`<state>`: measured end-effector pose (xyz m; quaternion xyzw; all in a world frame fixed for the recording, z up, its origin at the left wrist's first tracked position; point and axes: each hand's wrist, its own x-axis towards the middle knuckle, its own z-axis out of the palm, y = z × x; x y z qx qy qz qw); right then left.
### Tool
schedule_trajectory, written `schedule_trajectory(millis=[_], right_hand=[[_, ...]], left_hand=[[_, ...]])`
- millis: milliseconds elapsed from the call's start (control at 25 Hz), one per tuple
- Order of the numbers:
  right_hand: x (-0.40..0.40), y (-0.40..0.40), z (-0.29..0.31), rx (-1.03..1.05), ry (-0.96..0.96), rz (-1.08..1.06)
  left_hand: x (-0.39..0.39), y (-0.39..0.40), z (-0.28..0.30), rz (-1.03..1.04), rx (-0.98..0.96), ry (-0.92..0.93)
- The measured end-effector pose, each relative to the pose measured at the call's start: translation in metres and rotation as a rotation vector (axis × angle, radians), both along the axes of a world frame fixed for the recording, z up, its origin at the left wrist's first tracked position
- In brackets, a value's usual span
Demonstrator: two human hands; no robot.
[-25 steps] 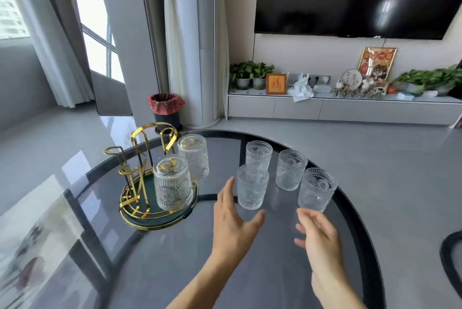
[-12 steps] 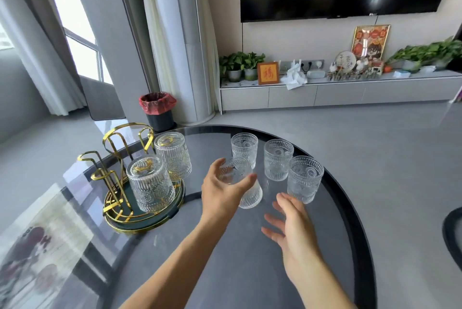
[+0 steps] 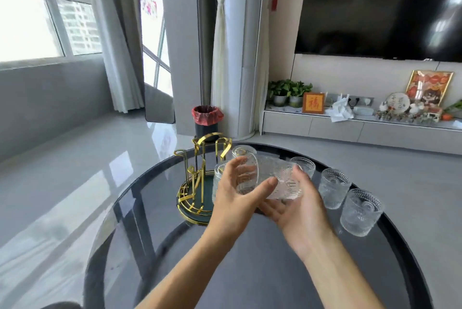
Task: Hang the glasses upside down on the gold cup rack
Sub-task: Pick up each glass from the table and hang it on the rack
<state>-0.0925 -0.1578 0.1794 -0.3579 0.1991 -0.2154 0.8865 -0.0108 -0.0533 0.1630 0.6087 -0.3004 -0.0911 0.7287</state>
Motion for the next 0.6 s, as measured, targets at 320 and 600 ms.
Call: schedule_trajectory(millis=[320,600], right_hand=[[0.076,0.046,0.055,-0.759,0.114,-0.172],[0.118,0.076,0.036,-1.443,0.290,-0.188]], left_hand=[[0.043,0.097,-0.026,0.210,-0.040,-0.012],[0.061,0.127,-0.038,0.261,0.035,-0.059]])
